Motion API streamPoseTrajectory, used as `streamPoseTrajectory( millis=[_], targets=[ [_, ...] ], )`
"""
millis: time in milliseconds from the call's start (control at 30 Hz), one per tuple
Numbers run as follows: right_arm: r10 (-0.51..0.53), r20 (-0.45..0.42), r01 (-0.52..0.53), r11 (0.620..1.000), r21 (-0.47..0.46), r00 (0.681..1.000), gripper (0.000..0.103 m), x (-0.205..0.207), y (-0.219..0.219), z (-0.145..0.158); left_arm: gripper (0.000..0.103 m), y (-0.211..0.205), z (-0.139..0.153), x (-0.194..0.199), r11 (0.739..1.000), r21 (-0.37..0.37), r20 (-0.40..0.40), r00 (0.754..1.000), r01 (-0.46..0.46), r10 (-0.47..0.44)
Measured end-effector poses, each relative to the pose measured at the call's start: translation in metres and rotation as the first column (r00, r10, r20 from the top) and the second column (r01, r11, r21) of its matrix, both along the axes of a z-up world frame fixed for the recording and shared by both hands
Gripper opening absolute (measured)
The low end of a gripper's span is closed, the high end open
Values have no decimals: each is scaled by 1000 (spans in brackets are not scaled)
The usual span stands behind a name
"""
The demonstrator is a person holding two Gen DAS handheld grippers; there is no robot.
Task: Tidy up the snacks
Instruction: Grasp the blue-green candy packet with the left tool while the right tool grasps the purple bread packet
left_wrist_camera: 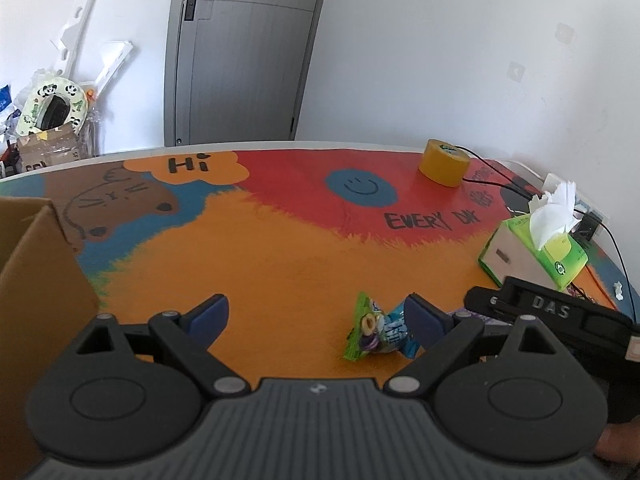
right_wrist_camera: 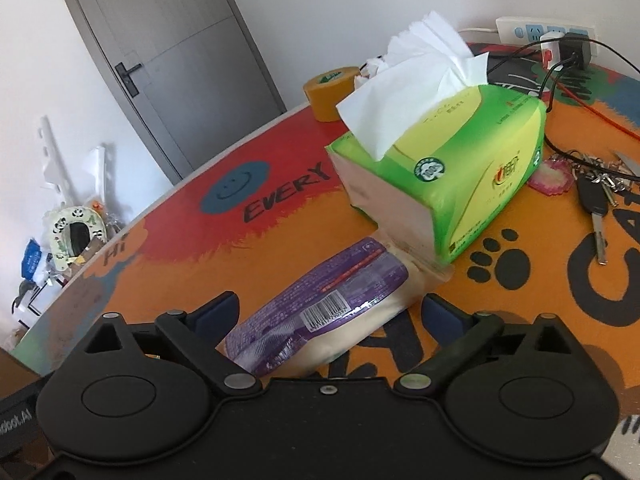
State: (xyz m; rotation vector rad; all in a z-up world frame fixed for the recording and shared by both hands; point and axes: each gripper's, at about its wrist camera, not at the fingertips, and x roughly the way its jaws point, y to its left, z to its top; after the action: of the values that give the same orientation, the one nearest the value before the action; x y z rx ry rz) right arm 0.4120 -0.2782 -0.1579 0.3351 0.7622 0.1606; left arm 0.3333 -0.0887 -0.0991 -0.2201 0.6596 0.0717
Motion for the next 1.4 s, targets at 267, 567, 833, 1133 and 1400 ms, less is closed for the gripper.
streamPoseTrajectory(
  millis=[267,567,833,1133,1400],
  targets=[
    [18,21,-15,991,-134,1000,90,3,19,-3,94,0,-5,7,1000,-10,-12,1000,-9,9],
    [33,36,-29,993,-116,999,66,-12,1,0,94,-19,-12,14,1000,-6,-14,1000,28,-28],
    [40,21,-38,996,-85,999,57,-26,-17,5,93,-38,-21,23,998,11,-10,998,56,-56],
    [42,20,-40,995,-91,999,75,-21,-7,3,49,-38,-29,25,998,10,-2,998,59,-59],
    [51,32,-45,985,-166,998,57,-28,7,2,34,-24,-21,13,999,-10,13,999,46,-46]
  ],
)
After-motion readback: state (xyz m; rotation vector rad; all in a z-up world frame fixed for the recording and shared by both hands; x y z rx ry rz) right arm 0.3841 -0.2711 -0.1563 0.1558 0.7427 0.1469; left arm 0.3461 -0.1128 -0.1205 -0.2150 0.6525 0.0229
